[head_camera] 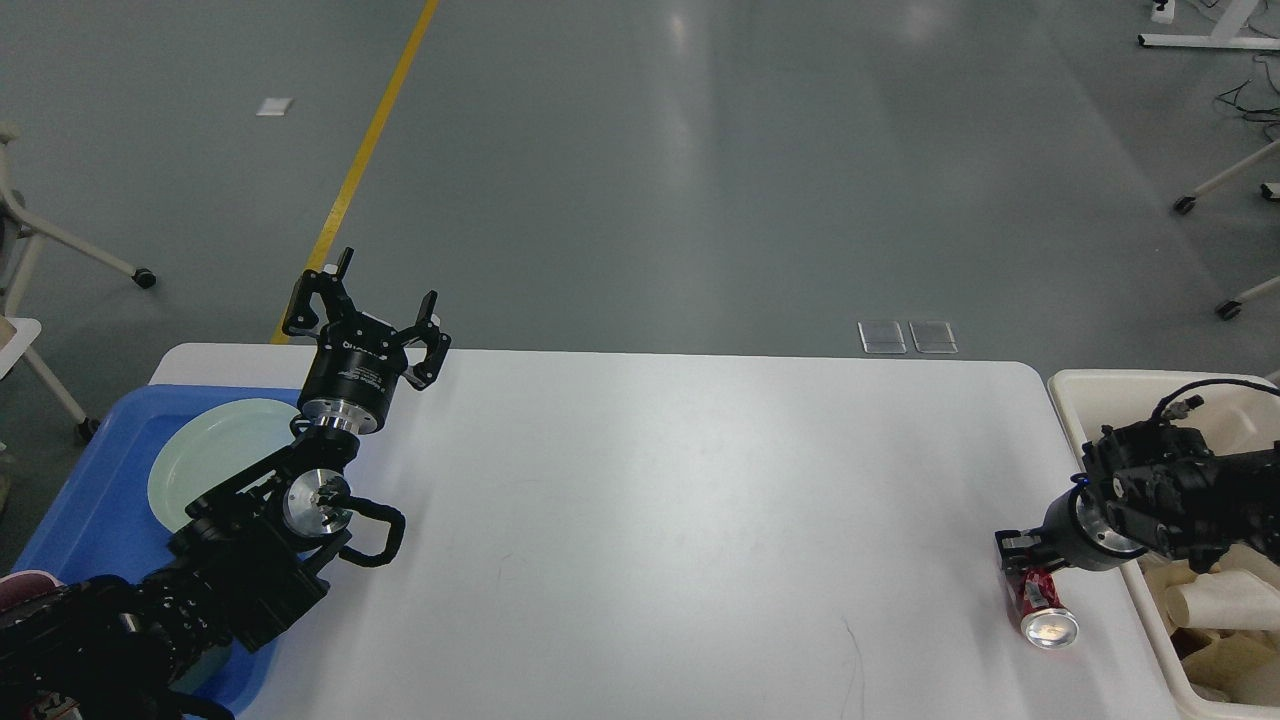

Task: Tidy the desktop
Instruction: 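Grasp the red can with the right gripper and drop it into the bin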

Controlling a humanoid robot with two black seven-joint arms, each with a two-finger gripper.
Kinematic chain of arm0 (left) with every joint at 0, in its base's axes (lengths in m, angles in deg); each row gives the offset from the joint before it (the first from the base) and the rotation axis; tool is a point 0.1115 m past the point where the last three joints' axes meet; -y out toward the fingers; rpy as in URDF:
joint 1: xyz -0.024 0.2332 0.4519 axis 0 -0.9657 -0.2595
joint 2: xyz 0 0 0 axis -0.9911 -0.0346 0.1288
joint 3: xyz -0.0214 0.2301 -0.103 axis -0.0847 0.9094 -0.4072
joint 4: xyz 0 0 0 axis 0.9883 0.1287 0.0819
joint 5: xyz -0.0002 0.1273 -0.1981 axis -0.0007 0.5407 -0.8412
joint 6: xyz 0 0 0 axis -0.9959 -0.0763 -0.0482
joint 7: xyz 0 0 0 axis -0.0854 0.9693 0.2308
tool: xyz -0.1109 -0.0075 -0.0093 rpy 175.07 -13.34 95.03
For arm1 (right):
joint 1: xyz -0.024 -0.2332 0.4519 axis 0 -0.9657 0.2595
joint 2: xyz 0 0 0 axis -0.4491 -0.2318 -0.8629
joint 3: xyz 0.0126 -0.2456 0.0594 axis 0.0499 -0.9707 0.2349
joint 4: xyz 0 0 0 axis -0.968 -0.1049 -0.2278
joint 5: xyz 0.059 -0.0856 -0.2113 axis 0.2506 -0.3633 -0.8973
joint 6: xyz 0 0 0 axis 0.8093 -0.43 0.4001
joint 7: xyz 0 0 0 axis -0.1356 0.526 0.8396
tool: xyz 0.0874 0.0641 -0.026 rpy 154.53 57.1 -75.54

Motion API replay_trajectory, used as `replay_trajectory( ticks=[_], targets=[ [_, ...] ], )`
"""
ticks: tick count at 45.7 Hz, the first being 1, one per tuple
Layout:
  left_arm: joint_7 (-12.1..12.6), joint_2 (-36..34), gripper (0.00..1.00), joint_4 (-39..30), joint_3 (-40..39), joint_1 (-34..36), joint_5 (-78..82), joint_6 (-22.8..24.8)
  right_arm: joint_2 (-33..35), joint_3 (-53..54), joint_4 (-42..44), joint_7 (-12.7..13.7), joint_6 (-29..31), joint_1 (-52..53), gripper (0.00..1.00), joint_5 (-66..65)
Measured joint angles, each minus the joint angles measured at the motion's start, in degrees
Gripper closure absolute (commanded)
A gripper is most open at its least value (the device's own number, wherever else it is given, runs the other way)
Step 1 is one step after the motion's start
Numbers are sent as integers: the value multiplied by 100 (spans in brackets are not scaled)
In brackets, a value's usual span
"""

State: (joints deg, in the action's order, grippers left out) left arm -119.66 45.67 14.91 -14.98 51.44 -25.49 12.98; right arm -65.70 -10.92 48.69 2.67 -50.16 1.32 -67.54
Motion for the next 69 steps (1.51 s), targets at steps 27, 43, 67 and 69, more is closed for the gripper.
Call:
replay_trajectory(
  ticks=[27, 43, 67, 69],
  targets=[
    [-4, 0, 3, 0, 1, 0, 0, 0, 888, -315, 193, -15, 2707, 2995, 100, -44],
    [-4, 0, 3, 0, 1, 0, 0, 0, 1684, -273, 2174, 9, 2701, 2394, 100, 91],
    [-4, 0, 3, 0, -2, 0, 0, 0, 2262, 1619, 2329, -13, -1964, -802, 100, 2315],
    [-4, 0, 3, 0, -2, 0, 1, 0, 2193, 1844, 2328, -16, -2119, -957, 100, 2339]
  ],
)
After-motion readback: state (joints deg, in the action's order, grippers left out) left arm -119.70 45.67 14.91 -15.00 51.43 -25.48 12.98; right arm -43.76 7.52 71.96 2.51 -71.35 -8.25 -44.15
